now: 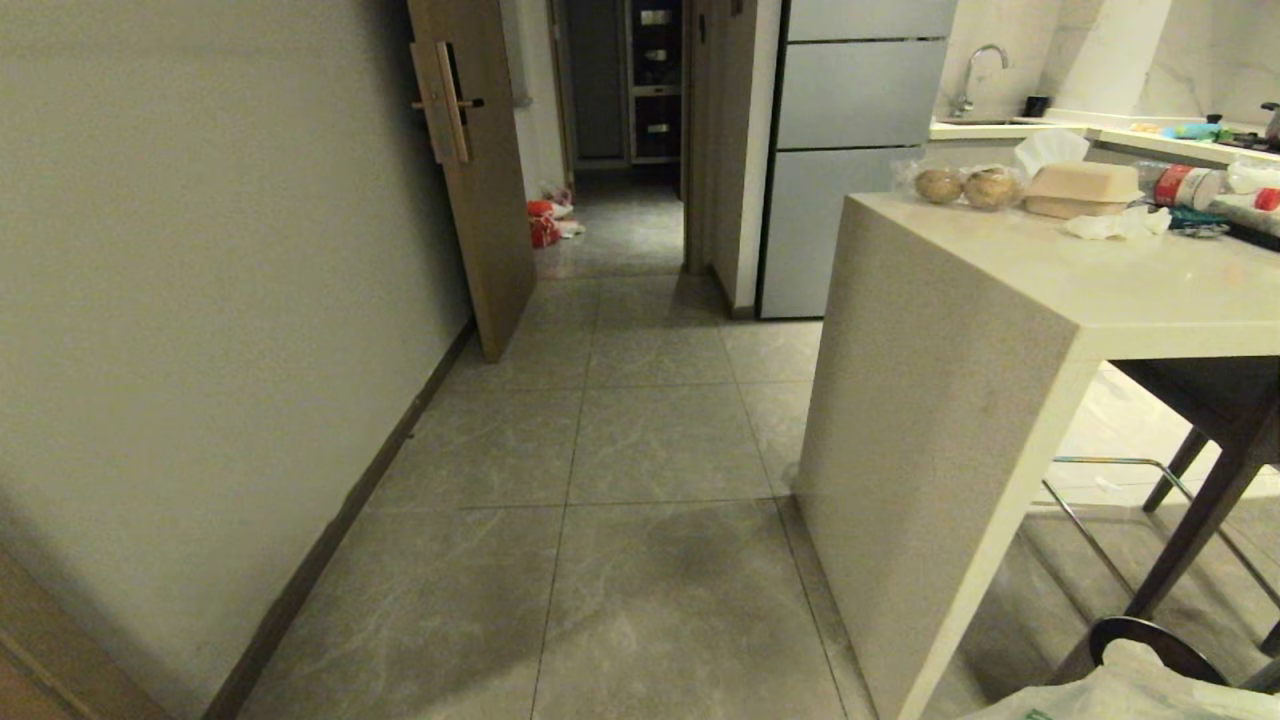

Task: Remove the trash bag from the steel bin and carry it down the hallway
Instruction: Put the trash bag at the door

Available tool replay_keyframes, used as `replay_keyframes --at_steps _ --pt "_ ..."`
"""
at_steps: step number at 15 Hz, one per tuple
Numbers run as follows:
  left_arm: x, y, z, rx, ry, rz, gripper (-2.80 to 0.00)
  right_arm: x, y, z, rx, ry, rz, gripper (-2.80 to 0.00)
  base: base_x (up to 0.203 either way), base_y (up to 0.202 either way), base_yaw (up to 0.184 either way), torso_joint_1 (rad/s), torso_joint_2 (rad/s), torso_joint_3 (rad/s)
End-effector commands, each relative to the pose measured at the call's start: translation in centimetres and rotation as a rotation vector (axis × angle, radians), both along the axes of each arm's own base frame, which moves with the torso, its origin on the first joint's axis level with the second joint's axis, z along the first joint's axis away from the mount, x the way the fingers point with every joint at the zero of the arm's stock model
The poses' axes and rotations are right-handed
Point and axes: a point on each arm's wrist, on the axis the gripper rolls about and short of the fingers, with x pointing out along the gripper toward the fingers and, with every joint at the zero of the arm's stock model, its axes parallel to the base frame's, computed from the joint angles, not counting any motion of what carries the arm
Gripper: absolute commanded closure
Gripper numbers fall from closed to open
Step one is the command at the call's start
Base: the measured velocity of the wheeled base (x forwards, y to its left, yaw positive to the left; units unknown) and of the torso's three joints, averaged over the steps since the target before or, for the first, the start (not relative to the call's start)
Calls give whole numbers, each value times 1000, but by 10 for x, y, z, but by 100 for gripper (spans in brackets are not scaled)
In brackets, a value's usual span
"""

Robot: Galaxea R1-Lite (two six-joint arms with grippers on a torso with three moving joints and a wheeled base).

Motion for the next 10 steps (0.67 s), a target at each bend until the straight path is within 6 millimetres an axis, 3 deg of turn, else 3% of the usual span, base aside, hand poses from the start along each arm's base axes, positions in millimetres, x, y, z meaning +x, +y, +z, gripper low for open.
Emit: replay_keyframes --at_steps 1,10 --pt "0 0 0 -1 2 0 0 1 0 -3 0 13 1 0 191 0 2 2 2 -1" --pt "0 0 0 -1 3 0 0 1 0 -3 0 13 1 0 191 0 1 3 1 2"
